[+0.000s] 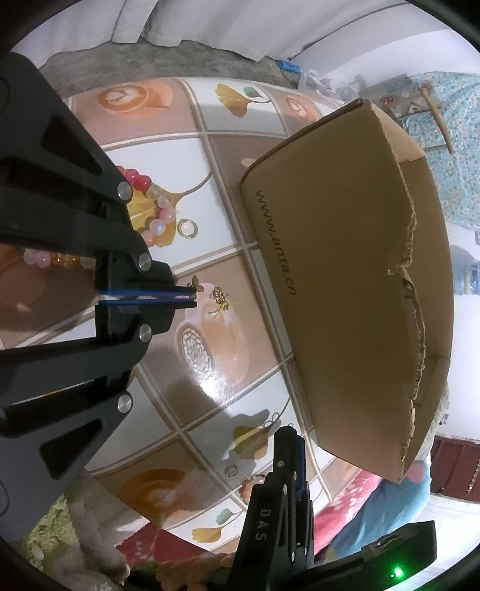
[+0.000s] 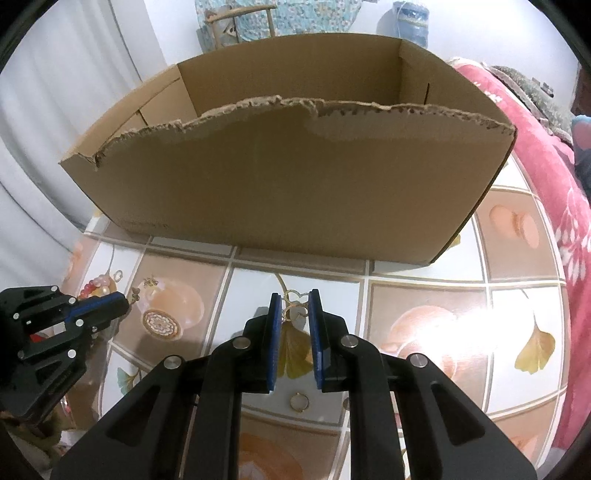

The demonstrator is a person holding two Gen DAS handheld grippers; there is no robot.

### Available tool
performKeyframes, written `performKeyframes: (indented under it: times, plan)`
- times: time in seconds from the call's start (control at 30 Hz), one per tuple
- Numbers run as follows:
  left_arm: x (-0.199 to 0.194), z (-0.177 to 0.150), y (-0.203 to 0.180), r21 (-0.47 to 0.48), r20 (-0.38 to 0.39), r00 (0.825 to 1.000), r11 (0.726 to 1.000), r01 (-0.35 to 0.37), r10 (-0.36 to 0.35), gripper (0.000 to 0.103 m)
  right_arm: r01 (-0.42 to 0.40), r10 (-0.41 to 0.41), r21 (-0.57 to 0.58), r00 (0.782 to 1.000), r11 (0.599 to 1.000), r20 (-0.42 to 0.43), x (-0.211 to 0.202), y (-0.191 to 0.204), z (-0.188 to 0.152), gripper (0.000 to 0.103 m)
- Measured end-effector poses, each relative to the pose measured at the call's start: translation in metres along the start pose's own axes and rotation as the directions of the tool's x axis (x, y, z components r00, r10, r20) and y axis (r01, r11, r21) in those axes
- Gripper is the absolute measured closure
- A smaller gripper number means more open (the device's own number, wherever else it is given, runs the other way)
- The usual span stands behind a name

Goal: Organize jewelry

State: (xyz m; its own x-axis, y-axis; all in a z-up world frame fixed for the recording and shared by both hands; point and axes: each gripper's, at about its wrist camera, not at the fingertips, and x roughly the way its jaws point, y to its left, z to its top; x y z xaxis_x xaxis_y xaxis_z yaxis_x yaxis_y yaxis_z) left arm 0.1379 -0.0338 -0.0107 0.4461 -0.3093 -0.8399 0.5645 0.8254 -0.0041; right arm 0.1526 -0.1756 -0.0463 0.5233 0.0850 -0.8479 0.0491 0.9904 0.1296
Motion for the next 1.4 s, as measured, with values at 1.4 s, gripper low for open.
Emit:
performKeyframes:
  times: [1.4]
  plan:
    - [-0.002, 0.007, -0.008, 0.054, 0.008, 1.000, 0.998, -0.010, 0.010, 0.092, -0.081, 0.081, -0.013, 0.995, 0.997, 0.059, -0.038, -0.029, -0.001, 0.088]
